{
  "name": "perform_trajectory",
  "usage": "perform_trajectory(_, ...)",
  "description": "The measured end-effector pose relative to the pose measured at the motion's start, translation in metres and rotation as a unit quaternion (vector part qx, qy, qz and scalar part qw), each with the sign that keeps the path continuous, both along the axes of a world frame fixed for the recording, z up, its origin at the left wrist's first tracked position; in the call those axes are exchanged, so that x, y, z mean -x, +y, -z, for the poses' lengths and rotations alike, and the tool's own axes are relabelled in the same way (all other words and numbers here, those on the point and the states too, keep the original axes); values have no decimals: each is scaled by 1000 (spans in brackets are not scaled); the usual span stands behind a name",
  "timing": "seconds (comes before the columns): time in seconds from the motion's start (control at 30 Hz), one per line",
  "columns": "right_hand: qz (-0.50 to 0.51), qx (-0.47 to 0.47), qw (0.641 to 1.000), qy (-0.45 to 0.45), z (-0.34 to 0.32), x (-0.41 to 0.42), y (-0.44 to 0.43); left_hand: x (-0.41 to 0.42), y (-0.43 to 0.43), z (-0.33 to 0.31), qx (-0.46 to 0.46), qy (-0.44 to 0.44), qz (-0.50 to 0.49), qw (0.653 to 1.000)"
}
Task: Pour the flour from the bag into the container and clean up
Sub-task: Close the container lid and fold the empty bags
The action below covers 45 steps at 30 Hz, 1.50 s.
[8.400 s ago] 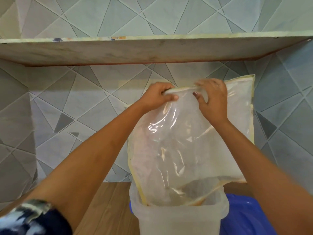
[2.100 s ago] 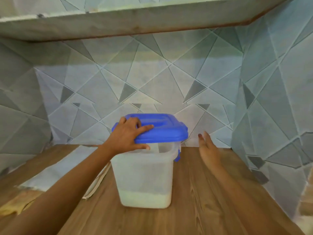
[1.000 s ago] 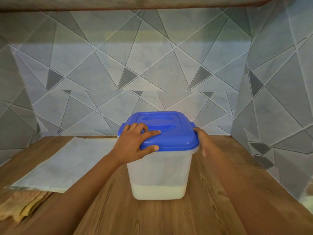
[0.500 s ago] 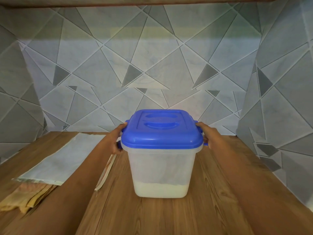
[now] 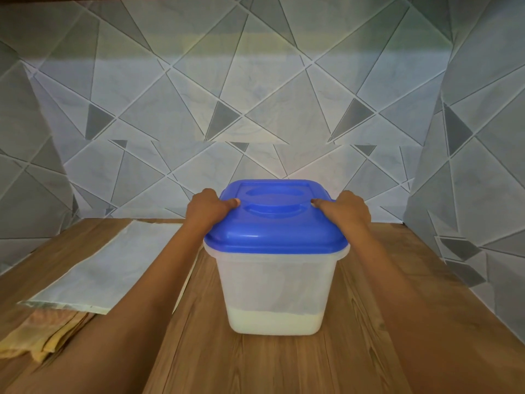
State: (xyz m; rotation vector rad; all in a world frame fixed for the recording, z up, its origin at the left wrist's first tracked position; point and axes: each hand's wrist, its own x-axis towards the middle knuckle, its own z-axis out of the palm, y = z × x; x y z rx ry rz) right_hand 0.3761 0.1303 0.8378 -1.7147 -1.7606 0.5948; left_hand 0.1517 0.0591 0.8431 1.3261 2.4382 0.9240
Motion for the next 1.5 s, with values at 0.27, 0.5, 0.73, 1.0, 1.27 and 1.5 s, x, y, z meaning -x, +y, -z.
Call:
perform_trajectory(0.27, 30, -67, 990, -124, -7, 14, -4, -10, 7, 0, -36, 60, -45, 997)
perform_trajectory(0.5, -14, -19, 990, -137, -2, 12, -11, -2, -1, 14, -13, 59, 15, 998)
perform_trajectory(0.73, -123, -317, 938, -64, 52, 0, -57, -30, -50, 63, -252, 215, 139, 933)
perform_trajectory(1.0, -69, -478, 875, 22, 71, 13, -30, -19, -20, 78, -381, 310, 96, 866)
perform_trajectory(1.27, -63, -471, 879, 35, 72, 42, 37, 9, 45, 73, -355, 273, 129, 884)
perform_trajectory(1.5, -56, -460, 885, 52, 72, 61, 98, 27, 106, 75, -352, 278, 121, 886)
